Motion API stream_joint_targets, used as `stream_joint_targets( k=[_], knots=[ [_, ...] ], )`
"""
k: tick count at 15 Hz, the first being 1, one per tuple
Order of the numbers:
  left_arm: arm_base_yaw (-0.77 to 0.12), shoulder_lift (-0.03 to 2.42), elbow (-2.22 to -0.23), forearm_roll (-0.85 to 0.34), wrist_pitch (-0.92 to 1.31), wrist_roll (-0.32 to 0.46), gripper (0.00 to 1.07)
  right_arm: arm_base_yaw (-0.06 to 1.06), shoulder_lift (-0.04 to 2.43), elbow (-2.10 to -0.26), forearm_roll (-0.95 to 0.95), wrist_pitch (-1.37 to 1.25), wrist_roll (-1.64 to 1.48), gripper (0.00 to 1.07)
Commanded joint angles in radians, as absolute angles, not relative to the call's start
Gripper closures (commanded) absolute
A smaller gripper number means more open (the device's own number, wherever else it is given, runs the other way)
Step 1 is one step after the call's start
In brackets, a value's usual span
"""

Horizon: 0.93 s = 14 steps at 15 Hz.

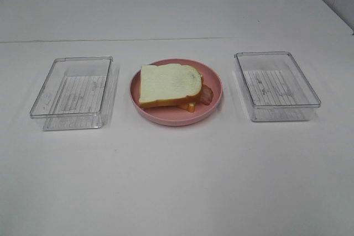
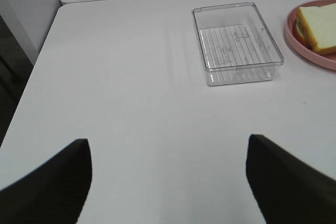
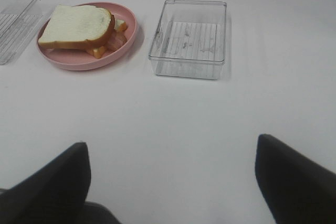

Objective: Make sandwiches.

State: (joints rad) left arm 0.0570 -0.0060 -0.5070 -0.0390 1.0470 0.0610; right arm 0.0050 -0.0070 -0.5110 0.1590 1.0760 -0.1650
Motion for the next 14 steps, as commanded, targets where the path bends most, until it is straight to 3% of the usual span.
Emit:
stream_joint_targets(
  k=[1,14],
  knots=[
    [0.059,-0.025,-0.503,-0.058,1.039,0.051,0.29,0.000,-0.019,-0.507,0.161,1.067,-0.167,0.27],
    [0.059,-0.025,-0.503,-0.068,1.040,0.055,0.29,0.000,-0.019,-0.507,0.161,1.067,-0.167,0.27]
  ],
)
